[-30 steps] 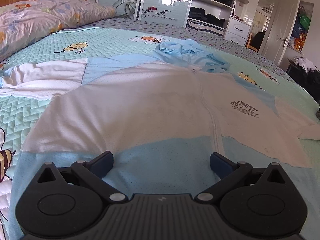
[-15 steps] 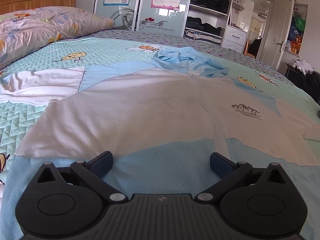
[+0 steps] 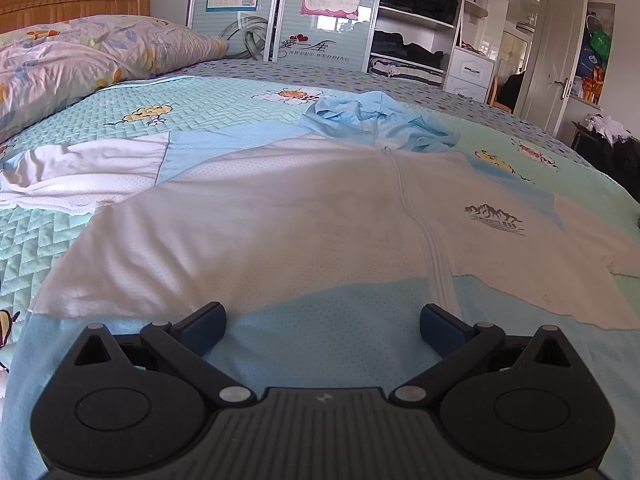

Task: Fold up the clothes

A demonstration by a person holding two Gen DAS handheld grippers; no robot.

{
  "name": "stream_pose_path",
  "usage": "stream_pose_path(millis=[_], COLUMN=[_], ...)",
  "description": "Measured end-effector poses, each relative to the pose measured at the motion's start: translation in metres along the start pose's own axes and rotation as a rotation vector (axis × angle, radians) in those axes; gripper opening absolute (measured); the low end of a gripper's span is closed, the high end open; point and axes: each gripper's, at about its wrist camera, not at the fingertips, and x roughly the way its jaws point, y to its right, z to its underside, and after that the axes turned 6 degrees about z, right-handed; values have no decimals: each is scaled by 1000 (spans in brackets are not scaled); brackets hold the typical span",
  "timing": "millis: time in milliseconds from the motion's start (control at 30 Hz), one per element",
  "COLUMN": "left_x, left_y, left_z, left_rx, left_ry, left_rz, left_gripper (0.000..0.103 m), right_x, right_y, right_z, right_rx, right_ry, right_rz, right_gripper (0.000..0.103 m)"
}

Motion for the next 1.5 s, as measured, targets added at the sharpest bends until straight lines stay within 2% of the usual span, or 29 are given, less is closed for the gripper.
stream_pose_path(millis=[67, 167, 300, 467, 567, 667, 733, 800, 933, 1000, 1067, 1133, 1200, 1267, 1300, 1400, 1500], left_x=[0, 0, 0, 0, 0, 0, 0, 0, 0, 0, 0, 0, 0, 1, 1, 1, 1], left_y=[0, -1, -1, -1, -1, -1, -1, -2, -2, -2, -2, -2, -2, -2, -2, -2, -1], left_z=[0, 0, -1, -1, -1, -1, 0, 0, 0, 0, 0, 0, 0, 0, 0, 0, 0], left_rx=[0, 0, -1, -1, 0, 2, 2, 2, 3, 3, 3, 3, 3, 3, 3, 2, 3], left_ry=[0, 0, 0, 0, 0, 0, 0, 0, 0, 0, 0, 1, 1, 1, 1, 1, 0], left_rz=[0, 1, 1, 2, 1, -1, -1, -1, -2, -2, -3, -3, -3, -3, -3, -2, -4], left_gripper=[103, 103, 103, 103, 103, 103, 103, 103, 103, 103, 103, 103, 103, 103, 103, 103, 103], right_x=[-11, -38, -76, -87, -91, -85, -81, -76, -68, -56, -46, -39, -32, -27, -24, -25, -42], right_y=[0, 2, 11, 22, 34, 39, 42, 45, 51, 48, 48, 45, 43, 42, 42, 34, 10], right_z=[0, 6, 25, 64, 77, 69, 64, 59, 49, 46, 45, 48, 50, 50, 49, 42, 18], right_rx=[4, 21, 31, 56, 143, 218, 268, 318, 418, 426, 439, 451, 443, 424, 418, 341, 128], right_ry=[49, 136, 160, -8, -47, -28, -15, -2, 25, -3, -38, -49, -50, -48, -49, -29, 79], right_rz=[19, -1, -29, 41, 50, 26, 9, -7, -40, 0, 11, -17, -51, -62, -73, -40, 32], right_gripper=[7, 7, 6, 5, 8, 16, 40, 50, 50, 52, 58, 59, 59, 48, 20, 21, 21])
